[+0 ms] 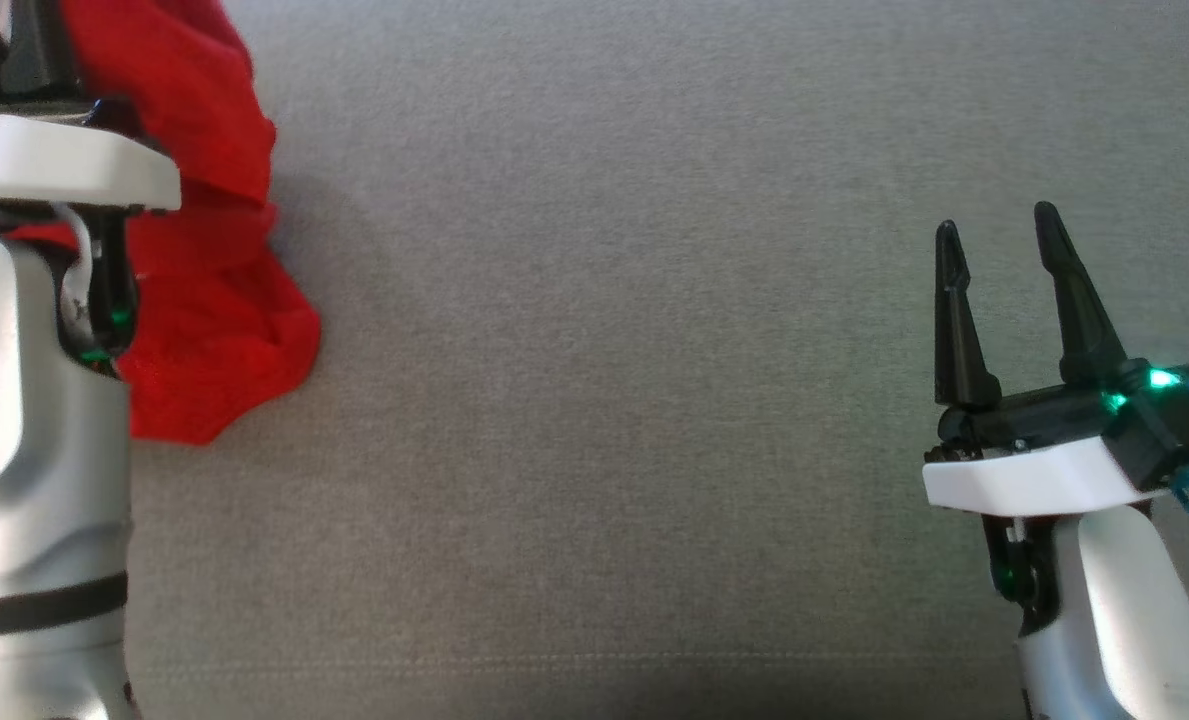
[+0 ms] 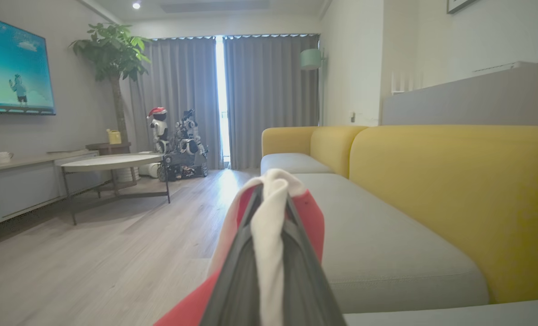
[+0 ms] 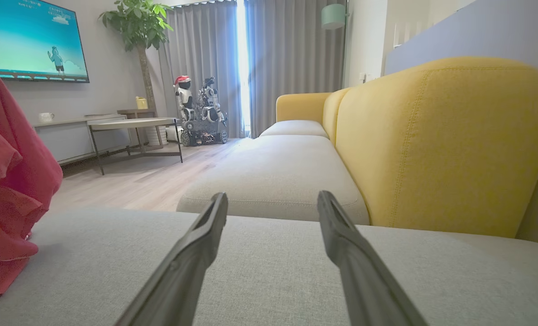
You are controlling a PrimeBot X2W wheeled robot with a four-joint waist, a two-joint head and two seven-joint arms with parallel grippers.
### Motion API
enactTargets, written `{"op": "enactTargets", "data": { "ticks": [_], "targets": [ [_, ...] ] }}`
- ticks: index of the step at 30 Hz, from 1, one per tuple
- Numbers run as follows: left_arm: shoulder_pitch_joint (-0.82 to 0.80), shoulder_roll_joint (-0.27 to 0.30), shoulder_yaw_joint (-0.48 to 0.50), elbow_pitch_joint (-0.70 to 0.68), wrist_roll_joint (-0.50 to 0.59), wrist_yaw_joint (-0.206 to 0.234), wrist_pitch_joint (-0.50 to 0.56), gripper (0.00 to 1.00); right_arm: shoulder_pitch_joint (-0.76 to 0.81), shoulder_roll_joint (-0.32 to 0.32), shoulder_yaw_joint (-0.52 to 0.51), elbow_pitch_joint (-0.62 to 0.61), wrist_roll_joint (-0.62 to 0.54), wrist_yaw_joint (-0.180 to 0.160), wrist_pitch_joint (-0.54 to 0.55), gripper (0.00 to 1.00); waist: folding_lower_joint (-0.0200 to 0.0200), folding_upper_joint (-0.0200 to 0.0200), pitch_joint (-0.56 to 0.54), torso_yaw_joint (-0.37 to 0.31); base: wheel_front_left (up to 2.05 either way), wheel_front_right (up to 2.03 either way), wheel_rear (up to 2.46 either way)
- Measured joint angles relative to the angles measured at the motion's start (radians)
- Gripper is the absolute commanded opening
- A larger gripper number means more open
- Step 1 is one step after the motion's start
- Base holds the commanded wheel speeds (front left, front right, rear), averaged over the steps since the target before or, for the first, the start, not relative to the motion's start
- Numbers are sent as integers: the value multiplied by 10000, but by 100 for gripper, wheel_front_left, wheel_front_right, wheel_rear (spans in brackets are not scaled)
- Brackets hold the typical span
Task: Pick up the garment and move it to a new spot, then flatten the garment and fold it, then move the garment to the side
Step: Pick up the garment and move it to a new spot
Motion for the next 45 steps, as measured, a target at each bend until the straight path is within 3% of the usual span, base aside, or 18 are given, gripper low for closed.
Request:
{"op": "enactTargets", "data": {
  "ticks": [9, 19, 24, 32, 37, 38, 39, 45],
  "targets": [
    [98, -205, -690, -2192, -251, -203, 1576, 0, -2, 10, 10, -6, 583, 0, 0, 100, 0, 0, -194, -717, 0, 0, 0],
    [-482, -1047, -1854, -2265, -320, -351, 2644, 0, -193, 21, 276, -163, 1331, 0, 0, 100, 0, 0, 187, -1909, 0, 0, 0],
    [-1285, -1638, -2489, -991, -353, -167, 2637, 0, -561, 29, 715, -460, 1657, 0, 0, 100, 0, 0, 491, -2703, 0, 0, 0],
    [-2951, -1789, -3313, 2090, -512, 443, 1670, 0, -1071, 31, 2077, -1381, 2458, 0, -2, 100, 0, 0, 991, -4278, 0, 0, 0],
    [-4064, -1854, -4006, 3404, -1223, 940, 715, 0, -1048, 31, 2579, -1413, 2736, 0, -2, 100, 0, 0, 1327, -5173, 0, 0, 0],
    [-4365, -1871, -4326, 4029, -1258, 1126, 537, 94, -1045, 29, 2635, -1413, 2777, 0, -2, 100, 0, 0, 1471, -5412, 0, 0, 0],
    [-4472, -1881, -4481, 4381, -1264, 1139, 520, 100, -1043, 29, 2650, -1411, 2777, 0, -2, 100, 0, 0, 1543, -5495, 0, 0, 0],
    [-4457, -1873, -5225, 5350, -1902, 961, 194, 100, -1031, 31, 2550, -1352, 2771, 0, -2, 100, 0, 0, 1689, -5431, 0, 0, 0]
  ]
}}
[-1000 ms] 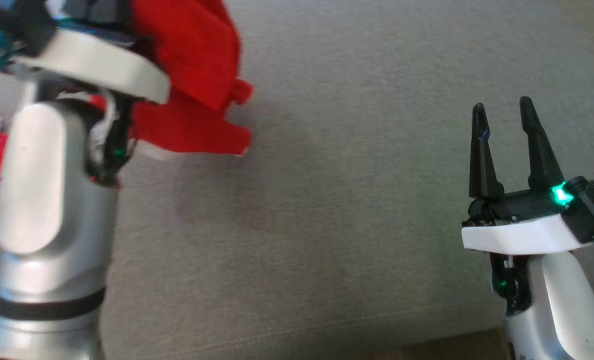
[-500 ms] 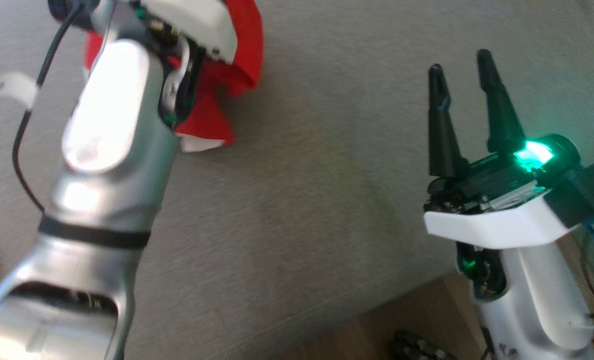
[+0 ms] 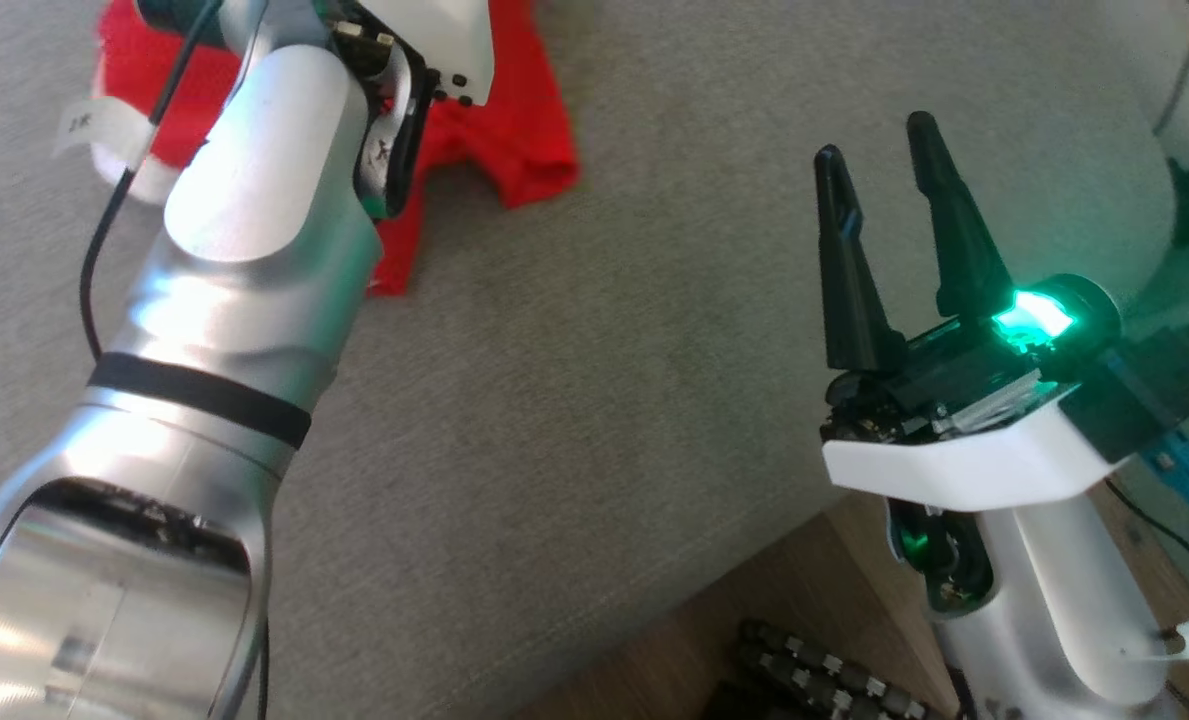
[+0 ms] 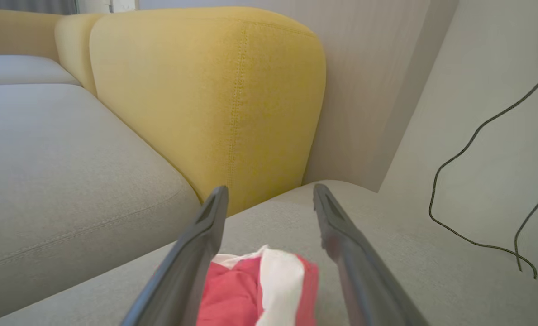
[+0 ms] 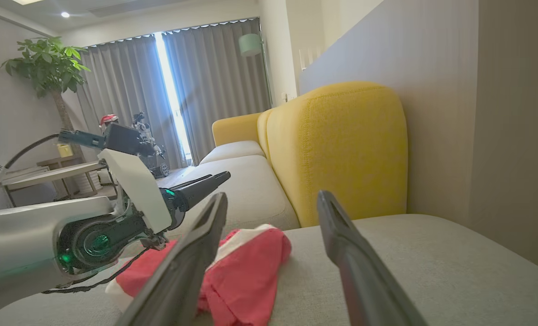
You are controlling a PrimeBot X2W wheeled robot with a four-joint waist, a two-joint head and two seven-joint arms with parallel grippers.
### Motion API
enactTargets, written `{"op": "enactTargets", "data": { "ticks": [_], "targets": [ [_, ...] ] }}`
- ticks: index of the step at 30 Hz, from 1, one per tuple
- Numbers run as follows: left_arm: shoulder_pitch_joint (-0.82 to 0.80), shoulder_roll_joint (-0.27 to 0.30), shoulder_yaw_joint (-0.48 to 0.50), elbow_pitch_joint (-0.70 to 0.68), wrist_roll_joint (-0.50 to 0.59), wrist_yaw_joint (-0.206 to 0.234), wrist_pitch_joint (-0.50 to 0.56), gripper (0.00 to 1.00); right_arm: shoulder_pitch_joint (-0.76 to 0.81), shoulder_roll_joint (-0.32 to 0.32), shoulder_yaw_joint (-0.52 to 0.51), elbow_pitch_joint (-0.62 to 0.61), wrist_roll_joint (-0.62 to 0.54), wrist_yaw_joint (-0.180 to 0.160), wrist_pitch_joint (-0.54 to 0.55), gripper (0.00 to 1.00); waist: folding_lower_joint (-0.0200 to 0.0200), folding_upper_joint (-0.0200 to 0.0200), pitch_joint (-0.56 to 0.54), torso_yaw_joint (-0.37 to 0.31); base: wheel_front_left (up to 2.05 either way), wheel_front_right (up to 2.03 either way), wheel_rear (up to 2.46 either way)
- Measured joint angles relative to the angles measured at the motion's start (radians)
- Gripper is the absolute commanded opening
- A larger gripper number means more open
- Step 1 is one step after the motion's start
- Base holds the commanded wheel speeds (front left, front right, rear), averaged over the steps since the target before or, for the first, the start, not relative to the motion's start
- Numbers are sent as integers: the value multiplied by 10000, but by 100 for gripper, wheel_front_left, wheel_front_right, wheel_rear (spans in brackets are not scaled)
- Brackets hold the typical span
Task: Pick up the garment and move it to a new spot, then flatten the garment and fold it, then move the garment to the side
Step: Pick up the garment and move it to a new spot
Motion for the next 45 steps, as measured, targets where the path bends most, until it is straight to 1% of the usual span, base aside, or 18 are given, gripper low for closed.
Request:
{"op": "enactTargets", "data": {
  "ticks": [4, 8, 13, 17, 18, 21, 25, 28, 33, 37, 39, 41, 45],
  "targets": [
    [-20, 2, -105, 23, -339, -2, -167, 100, -2, 0, -113, 67, -167, 0, 0, 100, 0, 0, -67, 451, 0, 0, 0],
    [-19, 2, -38, -161, -416, 6, -215, 100, 2, 0, -441, 155, -491, 0, 0, 100, 0, 0, -194, 1092, 0, 0, 0],
    [197, 188, 545, -1517, -387, -25, -274, 100, 58, 0, -966, 389, -1005, 0, 0, 100, 0, 0, -465, 2048, 0, 0, 0],
    [1548, 635, 1053, -2698, -385, -209, -290, 100, 370, -2, -1478, 514, -1404, 0, -2, 100, 0, 0, -771, 2855, 0, 0, 0],
    [1548, 635, 1053, -2698, -385, -209, -290, 100, 370, -2, -1478, 514, -1404, 0, -2, 100, 0, 0, -771, 2855, 0, 0, 0],
    [2897, 1066, 1239, -3473, -251, -451, -288, 100, 613, 0, -1841, 658, -1685, 0, -2, 100, -1, 0, -1018, 3427, 0, 0, 0],
    [4401, 1540, 1693, -4546, -115, -447, -288, 100, 721, 2, -2088, 742, -2002, 0, -2, 100, -1, 0, -1382, 4071, 0, 0, 0],
    [5505, 1628, 2013, -5388, -25, -462, -288, 100, 996, 6, -2322, 802, -2173, 0, -2, 100, -1, 0, -1670, 4463, 0, 0, 0],
    [7416, 1411, 2416, -6412, -10, -897, -288, 100, 1523, 6, -2640, 940, -2364, 0, 0, 100, -1, 0, -2061, 5045, 0, 0, 0],
    [8563, 849, 2913, -7047, 337, -1068, -288, 100, 1689, 12, -2667, 986, -2510, 0, 0, 100, -1, 0, -2315, 5367, 0, 0, 0],
    [8984, 522, 3168, -7298, 401, -1168, -288, 100, 1693, 12, -2700, 986, -2510, 0, 0, 100, -1, 0, -2387, 5443, 0, 0, 0],
    [9334, 318, 3446, -7482, 439, -1244, -288, 100, 1693, 12, -2700, 988, -2510, 0, 0, 100, -1, 0, -2393, 5448, 0, 0, 0],
    [9609, 199, 3898, -7647, 529, -1386, -288, 100, 1694, 12, -2696, 1032, -2510, 0, 0, 100, -1, 0, -2332, 5435, 0, 0, 0]
  ]
}}
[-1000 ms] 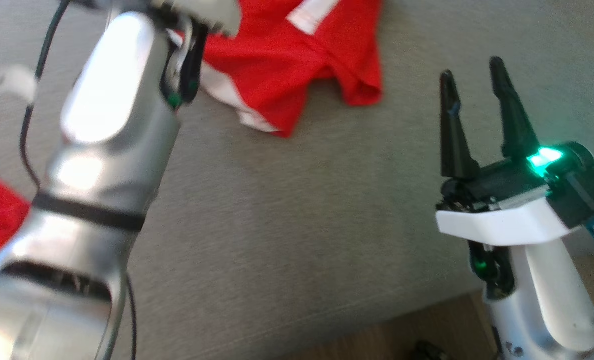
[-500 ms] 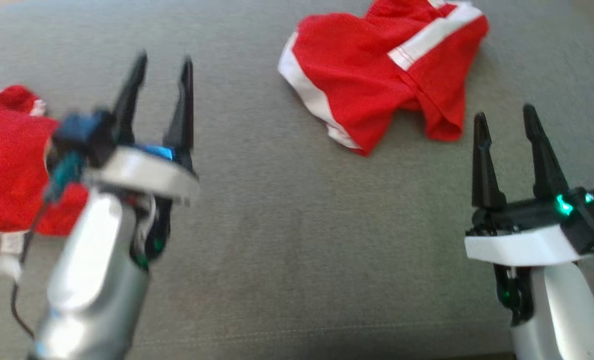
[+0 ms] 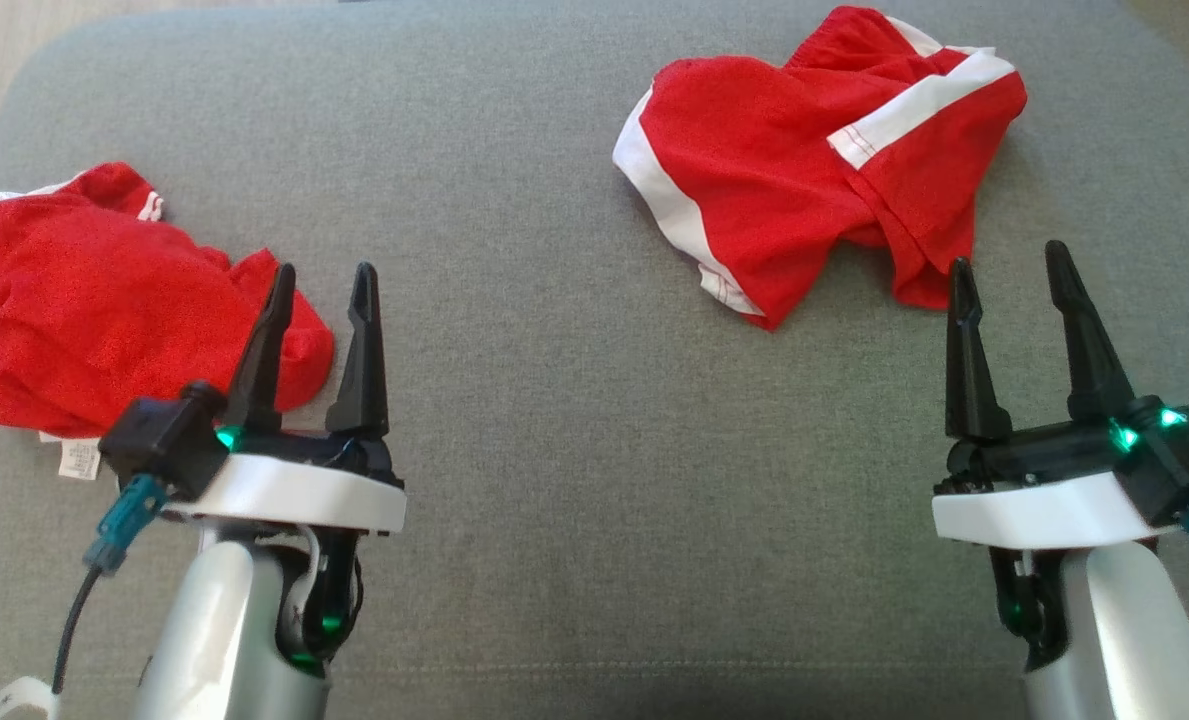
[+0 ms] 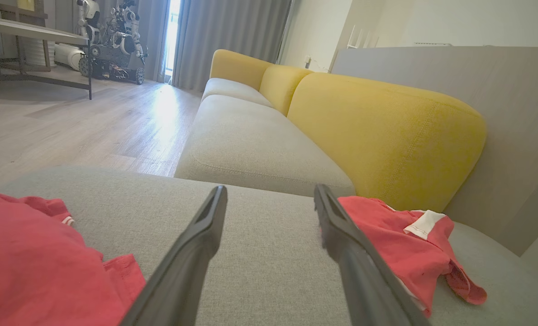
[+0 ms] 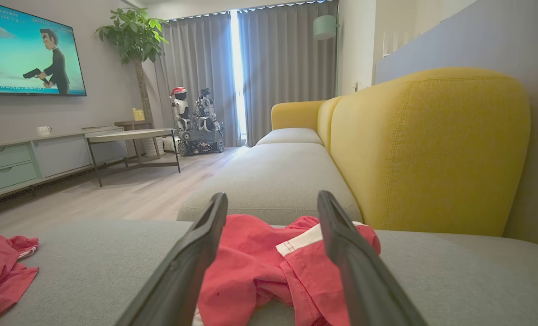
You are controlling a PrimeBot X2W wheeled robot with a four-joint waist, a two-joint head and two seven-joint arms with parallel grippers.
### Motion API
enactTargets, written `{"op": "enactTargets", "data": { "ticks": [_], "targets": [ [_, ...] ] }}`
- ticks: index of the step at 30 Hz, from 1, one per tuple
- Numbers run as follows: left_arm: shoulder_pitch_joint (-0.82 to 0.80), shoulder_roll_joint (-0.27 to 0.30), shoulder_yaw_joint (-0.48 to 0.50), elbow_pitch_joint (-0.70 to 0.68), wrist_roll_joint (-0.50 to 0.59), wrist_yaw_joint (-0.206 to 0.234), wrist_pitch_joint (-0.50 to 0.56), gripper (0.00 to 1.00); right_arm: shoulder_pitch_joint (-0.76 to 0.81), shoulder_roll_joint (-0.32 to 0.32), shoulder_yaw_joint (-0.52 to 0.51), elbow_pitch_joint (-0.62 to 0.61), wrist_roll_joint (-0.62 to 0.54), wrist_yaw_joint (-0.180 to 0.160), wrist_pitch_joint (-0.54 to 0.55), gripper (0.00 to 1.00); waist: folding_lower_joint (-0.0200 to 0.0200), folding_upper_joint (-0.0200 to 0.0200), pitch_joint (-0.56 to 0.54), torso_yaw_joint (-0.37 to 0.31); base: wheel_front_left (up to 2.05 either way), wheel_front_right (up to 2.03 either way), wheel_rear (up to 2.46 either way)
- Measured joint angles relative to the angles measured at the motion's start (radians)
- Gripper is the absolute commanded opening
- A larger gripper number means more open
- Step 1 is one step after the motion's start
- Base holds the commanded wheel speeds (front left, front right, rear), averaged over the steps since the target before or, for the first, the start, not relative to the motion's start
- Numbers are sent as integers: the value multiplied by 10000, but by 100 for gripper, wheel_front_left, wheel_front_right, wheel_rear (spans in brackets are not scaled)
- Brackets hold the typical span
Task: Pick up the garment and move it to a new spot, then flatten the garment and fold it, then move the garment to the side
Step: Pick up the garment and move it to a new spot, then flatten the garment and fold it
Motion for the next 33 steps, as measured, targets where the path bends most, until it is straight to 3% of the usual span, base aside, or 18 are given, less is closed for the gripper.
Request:
{"op": "enactTargets", "data": {
  "ticks": [12, 21, 25, 33],
  "targets": [
    [-270, -54, -73, -52, 224, -192, 0, 100, -75, 0, 489, 1034, 163, 0, 0, 100, 0, 0, 283, 29, 0, 0, 0],
    [-422, -73, -410, 35, 96, -178, 0, 100, -856, -4, 1129, 3022, 1062, 0, 0, 100, 0, 0, 659, 269, 0, 0, 0],
    [-658, -77, -637, 58, 86, -109, 0, 100, -1500, -8, 1450, 3996, 2238, 0, 4, 100, 1, 0, 877, 469, 0, 0, 0],
    [-783, -102, -965, 109, -123, 69, 0, 100, -2356, -27, 1430, 5513, 2702, 0, 56, 100, 1, 0, 1101, 1032, 0, 0, 0]
  ]
}}
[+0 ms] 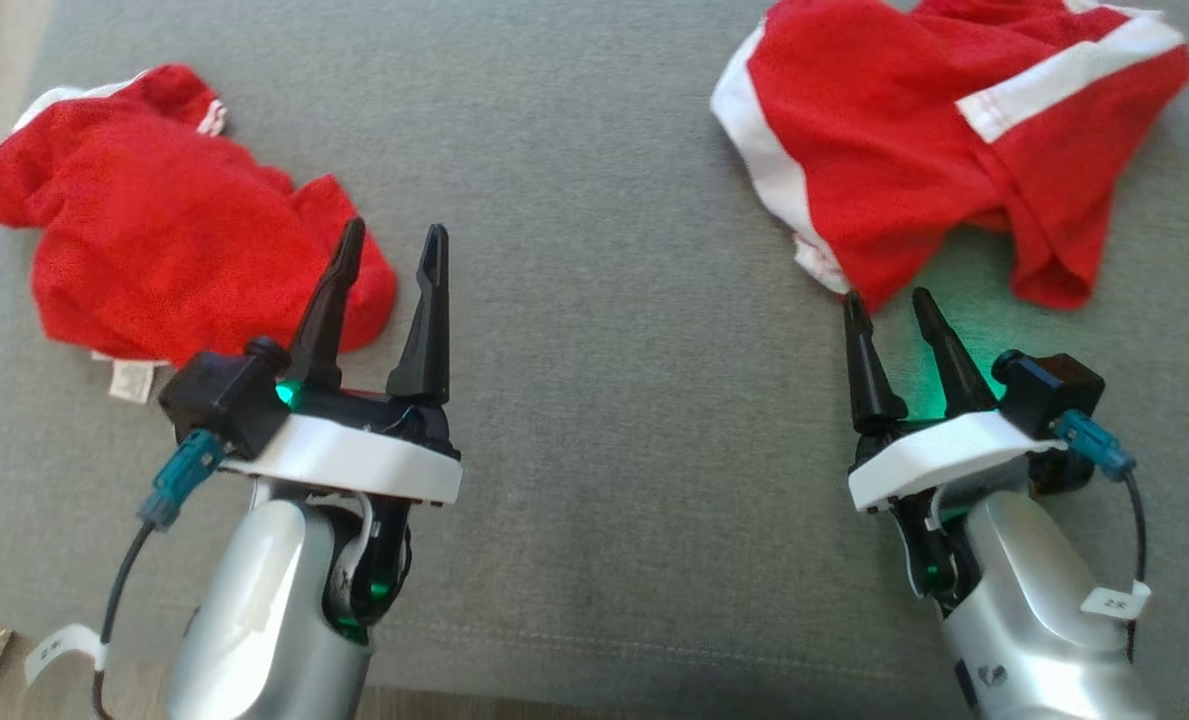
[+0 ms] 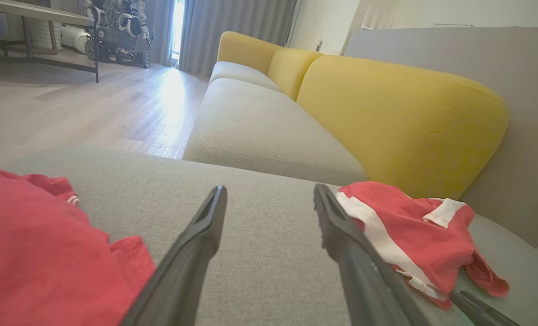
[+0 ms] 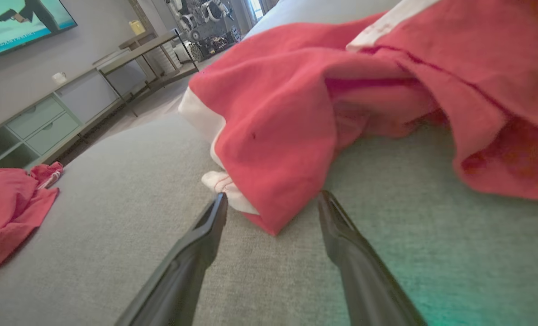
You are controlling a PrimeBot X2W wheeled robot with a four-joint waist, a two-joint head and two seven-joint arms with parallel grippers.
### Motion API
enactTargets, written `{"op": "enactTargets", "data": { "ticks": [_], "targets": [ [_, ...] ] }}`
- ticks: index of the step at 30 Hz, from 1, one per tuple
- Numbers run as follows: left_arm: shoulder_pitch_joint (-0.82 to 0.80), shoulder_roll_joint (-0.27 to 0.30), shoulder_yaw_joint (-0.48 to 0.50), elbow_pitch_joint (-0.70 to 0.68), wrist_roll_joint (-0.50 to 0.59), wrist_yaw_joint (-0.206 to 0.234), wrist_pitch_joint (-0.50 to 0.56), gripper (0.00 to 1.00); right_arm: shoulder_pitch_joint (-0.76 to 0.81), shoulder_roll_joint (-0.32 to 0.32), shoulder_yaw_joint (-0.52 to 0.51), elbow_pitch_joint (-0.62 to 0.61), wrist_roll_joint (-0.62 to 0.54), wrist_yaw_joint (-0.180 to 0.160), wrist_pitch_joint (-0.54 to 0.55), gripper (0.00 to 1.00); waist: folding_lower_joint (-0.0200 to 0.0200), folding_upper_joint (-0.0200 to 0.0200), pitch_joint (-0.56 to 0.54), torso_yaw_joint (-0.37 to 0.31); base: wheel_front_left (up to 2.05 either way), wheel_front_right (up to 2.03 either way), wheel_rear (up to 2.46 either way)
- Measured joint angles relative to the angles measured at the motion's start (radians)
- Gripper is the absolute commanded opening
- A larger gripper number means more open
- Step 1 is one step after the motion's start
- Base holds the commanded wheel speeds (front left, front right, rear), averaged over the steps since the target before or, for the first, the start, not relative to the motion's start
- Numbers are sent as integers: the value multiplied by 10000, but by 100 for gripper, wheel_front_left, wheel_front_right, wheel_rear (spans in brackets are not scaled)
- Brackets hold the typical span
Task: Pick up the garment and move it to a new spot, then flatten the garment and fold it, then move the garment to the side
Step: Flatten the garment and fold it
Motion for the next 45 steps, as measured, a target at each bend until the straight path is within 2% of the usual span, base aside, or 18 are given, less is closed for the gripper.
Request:
{"op": "enactTargets", "data": {
  "ticks": [10, 11, 12, 13, 14, 19, 24, 27, 32, 36, 39, 42, 45],
  "targets": [
    [-29, -2, -56, -6, -88, 96, 0, 100, -911, -15, -550, 1292, 23, 0, -10, 100, 0, 0, 167, 449, 0, 0, 0],
    [-29, -2, -56, -6, -88, 98, 0, 100, -955, -19, -533, 1337, 92, 0, -25, 90, 0, 0, 167, 449, 0, 0, 0],
    [-29, -2, -56, -6, -88, 98, 0, 100, -1000, -31, -510, 1377, 105, 0, -58, 36, 0, 0, 164, 441, 0, 0, 0],
    [-29, -2, -56, -6, -88, 100, 0, 100, -1053, -48, -476, 1417, 115, 0, -61, 9, 0, 0, 157, 427, 0, 0, 0],
    [-29, -2, -56, -4, -88, 100, 0, 100, -1096, -48, -468, 1457, 132, 0, -63, 0, 0, 0, 144, 407, 0, 0, 0],
    [-26, -2, -29, 4, -88, 100, 0, 100, -1162, -40, -940, 1478, -113, 0, -61, 0, 0, 0, 6, 217, 0, 0, 0],
    [-14, 0, 8, 52, -88, 96, 0, 100, -969, -50, -1647, 545, -1383, 0, -56, 0, 0, 0, -200, -95, 0, 0, 0],
    [4, -2, 4, 92, -88, 90, 0, 100, -740, -337, -1615, -56, -2328, 0, -48, 0, 0, 0, -388, -283, 0, 0, 0],
    [206, 0, -25, 148, -215, 88, 0, 100, -334, -1758, -993, -1661, -3626, 0, 734, 0, 0, 0, -789, -592, 0, 0, 0],
    [493, 2, -73, 192, -318, 90, 0, 100, 142, -3225, -543, -3202, -4209, 0, 1745, 0, 0, 0, -1146, -785, 0, 0, 0],
    [574, 6, -125, 188, -420, 98, 0, 100, 572, -4086, -453, -4238, -4403, 0, 2533, 0, 0, 0, -1347, -896, 0, 0, 0],
    [590, 6, -280, 188, -441, 100, 0, 100, 1002, -4602, -583, -5081, -4516, 0, 3365, 0, 0, 0, -1432, -936, 0, 0, 0],
    [591, 6, -324, 184, -441, 100, 0, 100, 1474, -4652, -708, -5613, -4330, 0, 4069, 0, 0, 0, -1405, -937, 0, 0, 0]
  ]
}}
